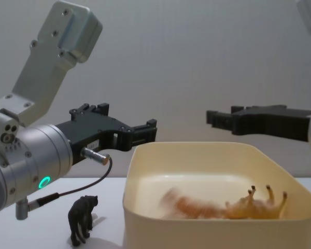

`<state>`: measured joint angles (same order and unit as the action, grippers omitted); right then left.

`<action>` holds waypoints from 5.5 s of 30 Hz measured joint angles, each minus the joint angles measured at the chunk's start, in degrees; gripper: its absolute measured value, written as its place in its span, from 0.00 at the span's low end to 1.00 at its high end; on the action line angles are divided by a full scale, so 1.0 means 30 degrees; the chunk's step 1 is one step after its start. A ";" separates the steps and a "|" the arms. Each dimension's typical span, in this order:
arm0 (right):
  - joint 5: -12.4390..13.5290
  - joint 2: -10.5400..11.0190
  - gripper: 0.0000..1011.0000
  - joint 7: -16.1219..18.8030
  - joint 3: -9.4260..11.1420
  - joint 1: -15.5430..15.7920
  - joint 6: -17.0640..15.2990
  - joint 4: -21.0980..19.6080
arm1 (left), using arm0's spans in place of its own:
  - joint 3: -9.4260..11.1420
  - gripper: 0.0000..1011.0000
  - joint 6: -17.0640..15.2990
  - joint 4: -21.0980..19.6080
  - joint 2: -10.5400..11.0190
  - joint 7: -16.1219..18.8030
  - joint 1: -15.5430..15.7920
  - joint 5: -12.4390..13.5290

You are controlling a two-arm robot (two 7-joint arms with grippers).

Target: Pick up the toy alternately with two hands and place it into the central storage box.

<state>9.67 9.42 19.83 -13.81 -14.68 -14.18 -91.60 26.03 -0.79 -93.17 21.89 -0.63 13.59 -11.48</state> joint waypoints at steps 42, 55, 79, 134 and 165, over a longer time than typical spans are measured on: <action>0.2534 0.1953 0.99 -0.1372 0.1923 0.0933 0.1005 -0.1866 | -0.0011 0.99 0.0002 -0.0006 0.0003 -0.0010 -0.0009 0.0000; 0.2778 0.2148 0.99 -0.1516 0.2117 0.1048 0.1062 -0.2083 | -0.0365 0.99 -0.0570 -0.1228 0.0783 0.0286 -0.0798 -0.1032; 0.2891 0.2221 0.99 -0.1571 0.2196 0.1095 0.1094 -0.2169 | -0.1255 0.99 -0.5979 -0.3220 0.2228 0.2179 -0.2315 -0.3963; 0.2902 0.2237 0.99 -0.1569 0.2202 0.1095 0.1091 -0.2176 | -0.1158 0.31 -0.8584 0.0855 -0.0217 0.2578 -0.0878 -0.4653; 0.2902 0.2237 0.99 -0.1570 0.2202 0.1096 0.1093 -0.2176 | -0.1647 0.26 -0.7322 -0.1554 -0.0188 0.4555 -0.0904 -0.2513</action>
<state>18.38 16.13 15.12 -7.20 -11.39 -10.90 -98.13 21.08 -22.76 -97.83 21.33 13.04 10.87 -19.02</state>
